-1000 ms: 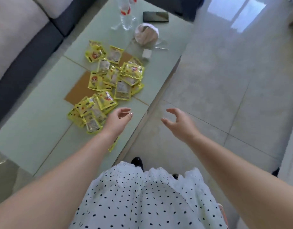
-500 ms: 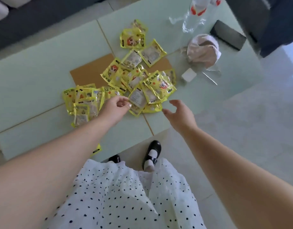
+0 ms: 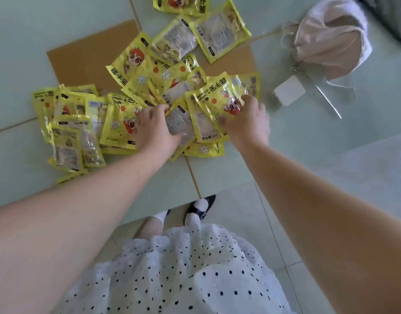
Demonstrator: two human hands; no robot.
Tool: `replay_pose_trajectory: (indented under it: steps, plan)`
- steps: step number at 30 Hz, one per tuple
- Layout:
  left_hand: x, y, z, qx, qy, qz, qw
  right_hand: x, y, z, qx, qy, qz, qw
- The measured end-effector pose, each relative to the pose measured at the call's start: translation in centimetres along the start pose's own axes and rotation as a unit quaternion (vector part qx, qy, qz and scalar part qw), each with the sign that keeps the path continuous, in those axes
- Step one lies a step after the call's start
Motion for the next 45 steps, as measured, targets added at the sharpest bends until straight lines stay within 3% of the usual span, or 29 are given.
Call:
replay_pose_trajectory:
  steps: [7,12,15,20,27,32,36,41,45]
  plan:
    - [-0.6,-0.5,-0.3,0.003,0.019,0.006,1.0,-2.2,0.0,0.9,0.022,0.043,-0.03,0.998]
    - [-0.4,-0.9,3.0,0.075,0.025,0.029,0.996,-1.6,0.4,2.4,-0.119,0.046,-0.066,0.99]
    - [-0.9,-1.2,5.5,0.112,0.048,0.038,0.992,0.7,0.5,2.2,-0.185,0.014,-0.09,0.979]
    - [-3.4,-0.4,7.6,0.16,0.019,0.025,0.987,4.2,0.1,-1.5,-0.139,-0.044,-0.079,0.986]
    - [-6.7,2.6,6.9,0.072,0.017,-0.064,0.995,4.3,-1.2,-3.7,-0.064,0.037,-0.102,0.992]
    - [-7.1,2.5,5.9,-0.034,0.015,-0.099,0.994,3.7,-1.4,-3.9,-0.06,0.037,-0.076,0.995]
    - [-7.0,2.3,5.9,-0.027,0.018,-0.088,0.996,3.9,-2.0,-3.6,-0.079,0.029,-0.065,0.994]
    - [-6.4,1.1,7.5,0.089,0.017,-0.049,0.995,4.8,-1.2,-2.3,-0.282,-0.01,-0.136,0.95]
    - [-5.6,0.4,9.7,0.153,0.027,-0.018,0.988,5.9,0.3,-1.4,-0.431,-0.004,-0.259,0.865]
Point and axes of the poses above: each hand's wrist, its own x-axis away from the middle knuckle, its own z-axis out of the back of the hand, y = z × x, the point moved 2 cm from there along -x, towards the middle knuckle, and after that the axes turned 5 degrees about -z, right-handed, at the moved point
